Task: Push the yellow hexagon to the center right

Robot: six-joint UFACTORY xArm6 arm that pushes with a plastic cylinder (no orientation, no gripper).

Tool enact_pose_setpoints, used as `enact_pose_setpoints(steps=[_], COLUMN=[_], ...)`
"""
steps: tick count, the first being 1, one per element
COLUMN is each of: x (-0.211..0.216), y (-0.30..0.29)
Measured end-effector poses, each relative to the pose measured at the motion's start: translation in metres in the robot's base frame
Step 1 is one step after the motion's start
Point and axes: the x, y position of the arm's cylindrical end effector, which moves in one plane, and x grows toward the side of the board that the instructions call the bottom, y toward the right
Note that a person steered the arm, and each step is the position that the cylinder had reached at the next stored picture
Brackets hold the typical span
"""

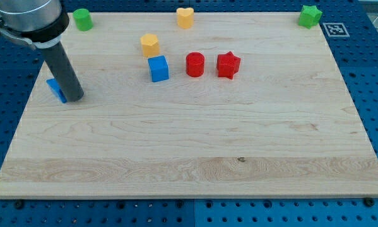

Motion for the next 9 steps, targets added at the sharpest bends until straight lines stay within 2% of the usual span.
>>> enact_pose_setpoints(steps=[3,4,5,9], x=[-0.100,-0.122,-0.131,-0.133], y=[0.009,0.009,0.027,0.166])
